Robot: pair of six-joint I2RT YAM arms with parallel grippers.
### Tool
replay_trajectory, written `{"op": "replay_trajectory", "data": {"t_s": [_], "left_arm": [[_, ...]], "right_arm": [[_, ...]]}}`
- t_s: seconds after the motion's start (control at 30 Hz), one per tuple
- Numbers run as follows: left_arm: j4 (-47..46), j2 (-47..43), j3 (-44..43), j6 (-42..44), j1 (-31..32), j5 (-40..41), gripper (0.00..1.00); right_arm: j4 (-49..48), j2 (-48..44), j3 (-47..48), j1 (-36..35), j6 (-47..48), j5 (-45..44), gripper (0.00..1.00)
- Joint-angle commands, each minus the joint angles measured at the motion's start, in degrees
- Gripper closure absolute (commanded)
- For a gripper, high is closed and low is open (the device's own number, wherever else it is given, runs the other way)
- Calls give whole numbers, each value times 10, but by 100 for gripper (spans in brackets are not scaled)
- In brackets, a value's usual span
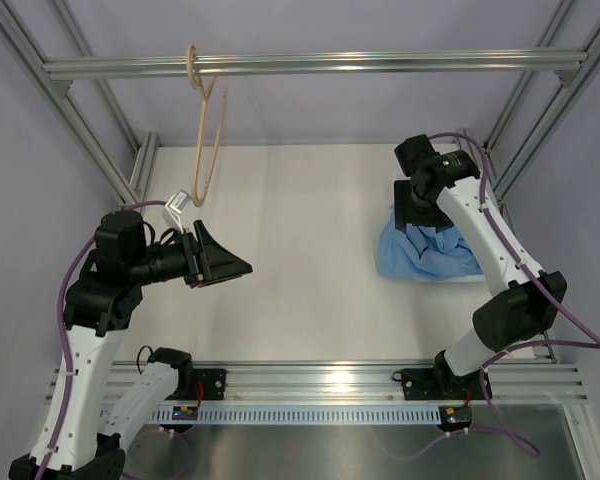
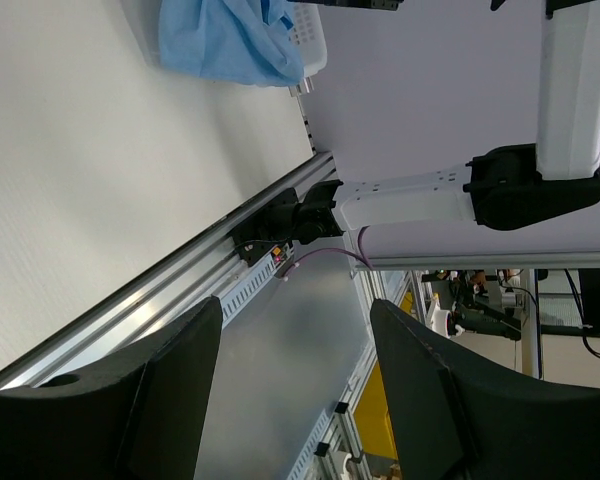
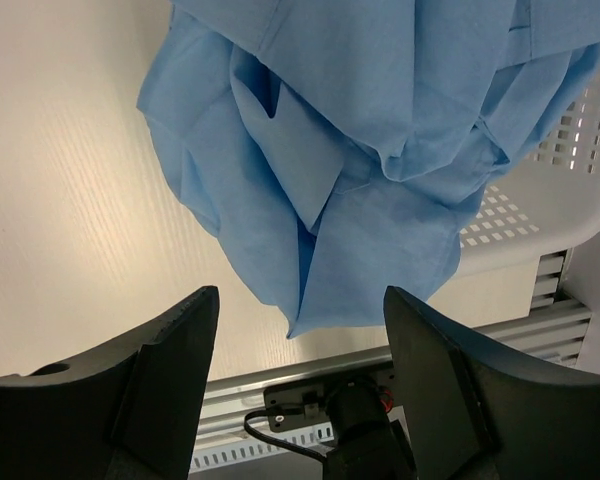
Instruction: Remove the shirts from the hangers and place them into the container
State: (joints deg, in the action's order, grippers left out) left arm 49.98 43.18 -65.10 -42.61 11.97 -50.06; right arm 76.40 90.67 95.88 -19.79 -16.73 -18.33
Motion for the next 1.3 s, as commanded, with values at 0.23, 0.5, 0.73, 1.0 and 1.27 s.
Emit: {"op": "replay_trajectory", "data": {"t_s": [0.23,0.5,0.73,1.0,1.27], "left_arm": [[-30,-4,3,-19,1,-38,34],[-31,1,4,-19,2,-35,34],[-34,5,4,-20,2,-34,34],[-36,8,4,-20,1,-33,34],[-38,16,2,-20,2,-34,34]], "right_arm": [[30,10,-59,-1,-11,35,25],[10,52,-101,-1,-20,8,26],[-7,97,-92,-1,-17,-29,34],[17,114,-15,-1,-22,-60,88],[81,123,100,9,-45,-133,100]]}}
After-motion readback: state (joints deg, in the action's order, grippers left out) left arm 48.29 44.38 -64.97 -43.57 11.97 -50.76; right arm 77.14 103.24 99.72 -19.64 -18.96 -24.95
